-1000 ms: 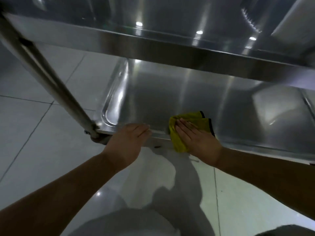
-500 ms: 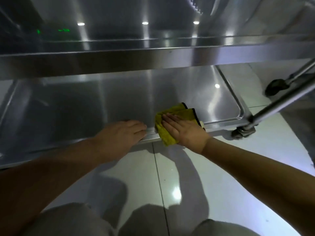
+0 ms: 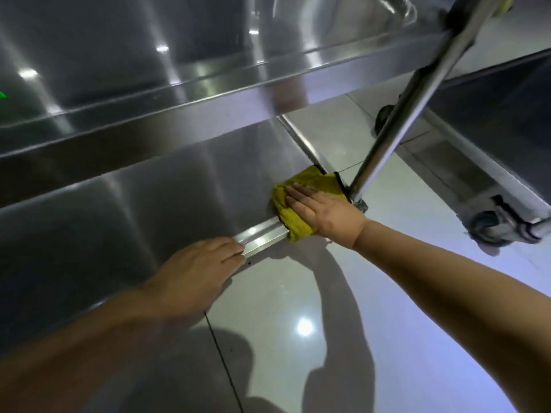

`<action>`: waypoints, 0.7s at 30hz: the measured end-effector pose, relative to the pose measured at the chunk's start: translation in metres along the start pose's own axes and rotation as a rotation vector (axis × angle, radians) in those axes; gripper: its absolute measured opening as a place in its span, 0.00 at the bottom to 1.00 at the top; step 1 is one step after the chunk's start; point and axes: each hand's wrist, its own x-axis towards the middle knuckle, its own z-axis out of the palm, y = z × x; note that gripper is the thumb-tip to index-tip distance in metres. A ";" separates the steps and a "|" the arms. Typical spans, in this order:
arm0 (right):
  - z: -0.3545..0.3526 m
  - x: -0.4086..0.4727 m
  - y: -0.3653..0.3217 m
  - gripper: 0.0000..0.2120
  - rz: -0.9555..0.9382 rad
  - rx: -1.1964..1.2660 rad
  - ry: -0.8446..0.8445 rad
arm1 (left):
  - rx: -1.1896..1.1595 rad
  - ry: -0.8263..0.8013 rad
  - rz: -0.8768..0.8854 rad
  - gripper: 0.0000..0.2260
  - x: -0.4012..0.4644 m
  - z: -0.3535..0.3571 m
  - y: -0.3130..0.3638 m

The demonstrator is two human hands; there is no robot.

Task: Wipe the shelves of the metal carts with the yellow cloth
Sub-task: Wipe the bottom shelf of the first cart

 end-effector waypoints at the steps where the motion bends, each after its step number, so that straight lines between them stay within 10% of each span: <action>1: -0.001 -0.002 0.000 0.23 0.009 0.001 -0.009 | 0.002 0.005 0.017 0.18 0.005 0.001 0.000; 21: -0.269 -0.041 -0.136 0.31 0.718 0.410 -0.031 | -0.622 -0.222 -0.496 0.30 0.051 -0.201 0.112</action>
